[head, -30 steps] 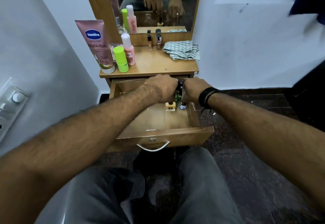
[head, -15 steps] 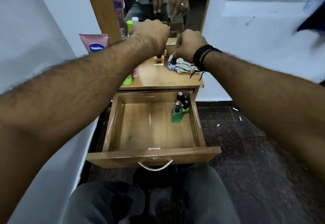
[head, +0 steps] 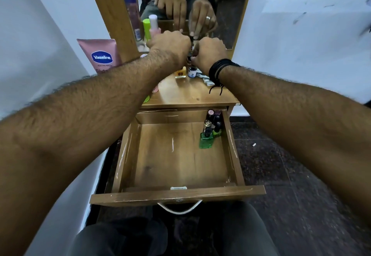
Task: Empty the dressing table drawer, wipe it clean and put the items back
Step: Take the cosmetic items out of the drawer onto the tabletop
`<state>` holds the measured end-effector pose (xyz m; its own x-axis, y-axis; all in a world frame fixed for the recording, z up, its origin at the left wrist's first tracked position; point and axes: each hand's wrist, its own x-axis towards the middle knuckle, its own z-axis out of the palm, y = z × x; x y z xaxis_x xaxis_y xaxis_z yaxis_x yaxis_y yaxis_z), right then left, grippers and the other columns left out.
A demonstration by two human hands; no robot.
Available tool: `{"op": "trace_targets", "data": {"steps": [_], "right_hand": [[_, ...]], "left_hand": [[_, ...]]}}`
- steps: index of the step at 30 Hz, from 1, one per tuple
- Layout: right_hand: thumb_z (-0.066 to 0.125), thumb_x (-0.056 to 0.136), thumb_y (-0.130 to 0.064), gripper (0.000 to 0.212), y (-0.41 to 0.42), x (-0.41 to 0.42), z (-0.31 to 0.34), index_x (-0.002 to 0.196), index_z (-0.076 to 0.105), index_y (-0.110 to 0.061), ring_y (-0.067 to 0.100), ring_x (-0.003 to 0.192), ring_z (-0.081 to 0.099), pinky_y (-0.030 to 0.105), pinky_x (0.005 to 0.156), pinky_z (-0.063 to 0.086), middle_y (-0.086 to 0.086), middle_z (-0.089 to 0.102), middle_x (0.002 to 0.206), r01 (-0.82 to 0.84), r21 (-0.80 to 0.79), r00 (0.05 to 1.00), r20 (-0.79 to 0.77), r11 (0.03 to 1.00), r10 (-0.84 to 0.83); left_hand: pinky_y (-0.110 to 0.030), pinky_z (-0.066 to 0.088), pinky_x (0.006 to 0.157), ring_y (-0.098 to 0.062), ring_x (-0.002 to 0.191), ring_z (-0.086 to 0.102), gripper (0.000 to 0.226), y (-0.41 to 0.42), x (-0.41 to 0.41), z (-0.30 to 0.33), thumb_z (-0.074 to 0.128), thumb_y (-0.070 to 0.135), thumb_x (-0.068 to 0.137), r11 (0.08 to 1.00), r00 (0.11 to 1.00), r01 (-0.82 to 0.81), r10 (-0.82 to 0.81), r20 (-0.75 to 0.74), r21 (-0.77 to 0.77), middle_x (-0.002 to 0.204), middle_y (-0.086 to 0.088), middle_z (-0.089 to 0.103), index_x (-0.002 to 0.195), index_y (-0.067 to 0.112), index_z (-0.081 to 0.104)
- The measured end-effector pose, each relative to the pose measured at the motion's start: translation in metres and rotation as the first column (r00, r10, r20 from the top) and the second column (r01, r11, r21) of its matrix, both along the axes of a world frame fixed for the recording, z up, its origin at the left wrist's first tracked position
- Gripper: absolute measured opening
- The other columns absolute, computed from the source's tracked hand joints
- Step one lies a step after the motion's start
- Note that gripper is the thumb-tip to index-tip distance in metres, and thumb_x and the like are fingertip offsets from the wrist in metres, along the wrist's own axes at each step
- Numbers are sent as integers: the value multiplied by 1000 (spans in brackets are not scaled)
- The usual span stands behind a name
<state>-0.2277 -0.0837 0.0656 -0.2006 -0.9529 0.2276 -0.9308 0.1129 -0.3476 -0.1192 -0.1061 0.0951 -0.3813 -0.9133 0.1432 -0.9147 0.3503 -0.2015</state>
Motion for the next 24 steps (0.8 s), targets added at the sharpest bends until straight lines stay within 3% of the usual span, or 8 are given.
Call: {"op": "trace_targets", "data": {"steps": [9, 18, 24], "right_hand": [[64, 95, -20, 17, -11, 7, -10, 108, 73, -13, 31, 99, 67, 39, 83, 57, 11, 72, 106, -7, 18, 999, -53, 1000, 8], [65, 94, -20, 22, -8, 5, -9, 115, 72, -17, 31, 105, 67, 42, 89, 58, 11, 71, 114, -14, 39, 999, -46, 999, 16], [65, 94, -23, 20, 9, 1, -2, 113, 73, -18, 28, 103, 66, 41, 90, 57, 8, 71, 112, 5, 6, 1000, 12, 1000, -5]], "left_hand": [[-61, 48, 82, -42, 116, 56, 34, -4, 0, -6, 68, 23, 93, 998, 999, -36, 37, -15, 51, 125, -16, 58, 123, 8, 61], [-69, 47, 89, -44, 117, 54, 35, 0, 3, -1, 70, 19, 91, 996, 999, -47, 47, 12, 82, 123, -17, 56, 122, 7, 60], [-65, 47, 85, -43, 115, 54, 36, 13, 7, 8, 71, 19, 90, 998, 1000, -21, 21, -6, 60, 123, -18, 56, 123, 10, 61]]}}
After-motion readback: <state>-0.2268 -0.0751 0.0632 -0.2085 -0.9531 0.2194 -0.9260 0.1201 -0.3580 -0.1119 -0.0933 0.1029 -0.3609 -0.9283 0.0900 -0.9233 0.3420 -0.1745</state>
